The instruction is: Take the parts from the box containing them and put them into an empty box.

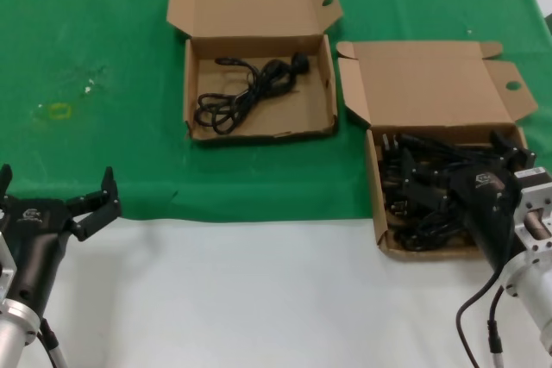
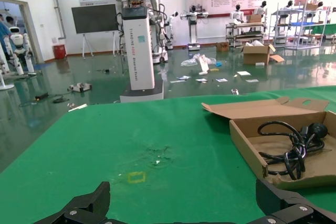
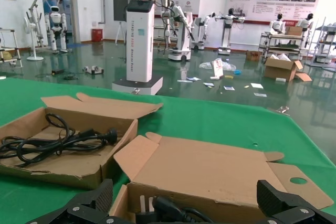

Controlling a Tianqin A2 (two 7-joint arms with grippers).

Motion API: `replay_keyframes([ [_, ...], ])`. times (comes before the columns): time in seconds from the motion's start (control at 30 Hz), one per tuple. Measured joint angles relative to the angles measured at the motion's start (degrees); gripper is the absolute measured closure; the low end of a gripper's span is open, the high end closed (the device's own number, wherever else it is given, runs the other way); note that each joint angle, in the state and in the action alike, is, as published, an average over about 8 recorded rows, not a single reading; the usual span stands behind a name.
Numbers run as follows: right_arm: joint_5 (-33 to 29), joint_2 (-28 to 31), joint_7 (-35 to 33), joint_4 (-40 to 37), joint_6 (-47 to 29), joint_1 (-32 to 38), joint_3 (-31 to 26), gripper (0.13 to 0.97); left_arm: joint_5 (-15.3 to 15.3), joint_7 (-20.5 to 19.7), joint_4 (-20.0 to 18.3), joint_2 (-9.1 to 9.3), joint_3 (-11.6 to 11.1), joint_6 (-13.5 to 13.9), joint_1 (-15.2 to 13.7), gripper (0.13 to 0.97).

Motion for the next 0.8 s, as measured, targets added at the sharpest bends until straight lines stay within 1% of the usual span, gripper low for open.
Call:
replay_keyframes([
  [0.8, 0.0, 0.0, 0.0, 0.0, 0.0, 0.0, 0.0, 0.129, 0.0, 0.0, 0.0, 0.0, 0.0, 0.0, 0.0, 0.132],
])
